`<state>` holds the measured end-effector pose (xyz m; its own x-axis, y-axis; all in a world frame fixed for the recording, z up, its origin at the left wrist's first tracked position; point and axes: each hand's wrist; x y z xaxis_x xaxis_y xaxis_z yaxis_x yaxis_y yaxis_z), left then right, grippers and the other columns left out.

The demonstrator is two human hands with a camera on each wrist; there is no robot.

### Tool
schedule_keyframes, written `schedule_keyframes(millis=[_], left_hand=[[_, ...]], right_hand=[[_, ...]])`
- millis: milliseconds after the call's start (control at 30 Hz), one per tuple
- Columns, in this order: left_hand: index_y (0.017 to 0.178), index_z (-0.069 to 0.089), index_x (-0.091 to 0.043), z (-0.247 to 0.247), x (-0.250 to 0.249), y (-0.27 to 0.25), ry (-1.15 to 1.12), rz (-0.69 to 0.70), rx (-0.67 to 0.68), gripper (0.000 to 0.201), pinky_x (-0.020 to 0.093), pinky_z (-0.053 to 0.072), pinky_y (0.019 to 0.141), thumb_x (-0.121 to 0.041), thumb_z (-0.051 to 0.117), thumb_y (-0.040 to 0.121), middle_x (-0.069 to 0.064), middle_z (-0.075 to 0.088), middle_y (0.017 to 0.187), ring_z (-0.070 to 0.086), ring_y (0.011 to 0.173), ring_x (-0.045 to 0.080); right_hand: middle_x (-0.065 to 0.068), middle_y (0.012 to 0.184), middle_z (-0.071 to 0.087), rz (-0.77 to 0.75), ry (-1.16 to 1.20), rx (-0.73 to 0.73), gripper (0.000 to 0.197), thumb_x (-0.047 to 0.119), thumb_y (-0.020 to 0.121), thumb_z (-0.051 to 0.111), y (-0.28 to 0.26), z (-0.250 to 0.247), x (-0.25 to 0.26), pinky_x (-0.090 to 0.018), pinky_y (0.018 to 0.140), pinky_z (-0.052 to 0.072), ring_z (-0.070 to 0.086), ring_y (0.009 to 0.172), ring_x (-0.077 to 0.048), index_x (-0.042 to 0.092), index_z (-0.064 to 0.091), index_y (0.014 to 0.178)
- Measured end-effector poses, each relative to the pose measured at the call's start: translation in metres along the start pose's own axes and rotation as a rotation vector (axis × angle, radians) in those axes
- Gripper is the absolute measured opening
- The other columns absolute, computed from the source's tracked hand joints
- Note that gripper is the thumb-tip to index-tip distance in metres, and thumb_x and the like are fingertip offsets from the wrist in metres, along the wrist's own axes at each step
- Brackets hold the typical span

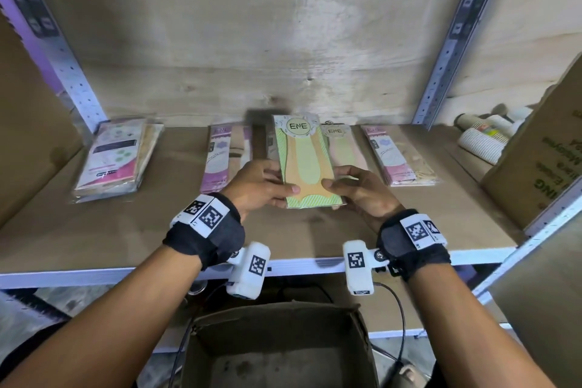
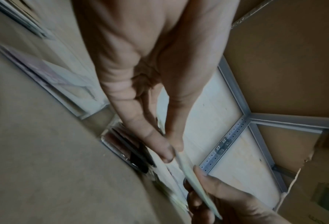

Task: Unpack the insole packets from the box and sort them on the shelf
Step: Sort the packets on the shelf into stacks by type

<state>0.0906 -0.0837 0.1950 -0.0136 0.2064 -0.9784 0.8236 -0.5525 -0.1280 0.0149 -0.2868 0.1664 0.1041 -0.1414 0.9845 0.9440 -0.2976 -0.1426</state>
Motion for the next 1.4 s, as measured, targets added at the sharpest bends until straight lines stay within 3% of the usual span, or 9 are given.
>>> schedule_keyframes(millis=[233, 400, 533, 667, 767, 967, 1167, 1300, 1400], left_hand=[[0.113, 0.061, 0.008, 0.023, -0.011, 0.025, 0.093, 0.0, -0.156, 0.046, 0.027, 0.06, 0.053, 0.004, 0.082, 0.072, 0.026, 0.067, 0.108, 0.07, 0.075, 0.027], [0.111, 0.064, 0.006, 0.043, -0.034, 0.063, 0.332, 0.017, -0.158, 0.048, 0.044, 0.061, 0.079, -0.013, 0.086, 0.073, 0.019, 0.074, 0.096, 0.074, 0.078, 0.027], [0.102, 0.068, 0.003, 0.057, -0.055, 0.091, 0.591, 0.013, -0.174, 0.045, 0.038, 0.06, 0.082, -0.026, 0.086, 0.072, 0.013, 0.077, 0.088, 0.075, 0.081, 0.022], [0.111, 0.062, 0.002, 0.072, -0.061, 0.112, 0.742, -0.025, -0.177, 0.056, 0.041, 0.058, 0.087, -0.025, 0.088, 0.07, 0.016, 0.072, 0.105, 0.071, 0.097, 0.03], [0.095, 0.062, -0.002, 0.081, -0.061, 0.122, 0.848, -0.055, -0.168, 0.042, 0.039, 0.058, 0.087, -0.026, 0.087, 0.071, 0.014, 0.073, 0.105, 0.071, 0.097, 0.026], [0.078, 0.056, -0.008, 0.094, -0.055, 0.131, 0.994, -0.006, -0.168, 0.021, 0.027, 0.048, 0.065, -0.016, 0.075, 0.084, 0.012, 0.073, 0.096, 0.072, 0.094, 0.025], [0.064, 0.04, -0.009, 0.103, -0.042, 0.143, 1.076, 0.018, -0.183, 0.04, 0.027, 0.044, 0.068, -0.012, 0.072, 0.087, 0.015, 0.07, 0.108, 0.067, 0.094, 0.029], [0.08, 0.058, -0.003, 0.104, -0.039, 0.15, 1.127, 0.033, -0.207, 0.02, 0.027, 0.041, 0.067, -0.015, 0.074, 0.084, 0.016, 0.068, 0.109, 0.063, 0.085, 0.029], [0.066, 0.041, -0.009, 0.102, -0.035, 0.155, 1.203, 0.055, -0.203, 0.039, 0.029, 0.04, 0.064, -0.019, 0.076, 0.079, 0.015, 0.065, 0.106, 0.053, 0.074, 0.026]], right_hand=[[-0.015, 0.101, 0.066, -0.047, -0.071, 0.058, 0.034, 0.0, 0.086, 0.068, 0.012, -0.027, 0.008, -0.025, 0.067, 0.05, 0.058, 0.086, -0.023, 0.003, 0.067, 0.12], [-0.011, 0.087, 0.075, -0.095, -0.193, -0.244, 0.035, 0.004, 0.076, 0.081, 0.034, -0.048, 0.022, -0.029, 0.068, 0.057, 0.066, 0.068, -0.021, 0.001, 0.068, 0.109], [-0.011, 0.086, 0.076, -0.116, -0.364, -0.399, 0.026, 0.021, 0.073, 0.086, 0.05, -0.058, 0.03, -0.016, 0.045, 0.047, 0.068, 0.062, -0.019, 0.01, 0.073, 0.094], [-0.014, 0.094, 0.075, -0.074, -0.534, -0.47, 0.032, 0.014, 0.072, 0.085, 0.064, -0.062, 0.033, -0.031, 0.076, 0.061, 0.072, 0.082, -0.026, 0.008, 0.075, 0.101], [-0.017, 0.11, 0.071, -0.032, -0.634, -0.502, 0.035, 0.009, 0.071, 0.083, 0.068, -0.063, 0.032, -0.035, 0.095, 0.055, 0.068, 0.102, -0.03, 0.01, 0.075, 0.105], [-0.016, 0.119, 0.068, 0.098, -0.79, -0.439, 0.04, 0.011, 0.075, 0.082, 0.067, -0.06, 0.037, -0.032, 0.097, 0.053, 0.063, 0.112, -0.027, 0.003, 0.071, 0.113], [-0.016, 0.122, 0.066, 0.142, -0.844, -0.424, 0.043, 0.01, 0.077, 0.08, 0.066, -0.054, 0.038, -0.035, 0.098, 0.053, 0.062, 0.116, -0.028, 0.002, 0.066, 0.118], [-0.014, 0.122, 0.066, 0.148, -0.873, -0.413, 0.043, 0.01, 0.079, 0.078, 0.067, -0.056, 0.037, -0.034, 0.098, 0.052, 0.061, 0.116, -0.026, 0.003, 0.066, 0.119], [-0.014, 0.123, 0.066, 0.147, -0.879, -0.407, 0.043, 0.013, 0.079, 0.078, 0.067, -0.057, 0.036, -0.032, 0.098, 0.052, 0.061, 0.116, -0.026, 0.004, 0.066, 0.119]])
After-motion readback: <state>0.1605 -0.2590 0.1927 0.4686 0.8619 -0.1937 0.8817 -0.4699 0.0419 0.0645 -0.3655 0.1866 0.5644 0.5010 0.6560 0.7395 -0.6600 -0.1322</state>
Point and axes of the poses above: each hand's wrist, its own y-axis towards the middle knuckle, its own z-axis out of the palm, x = y × z
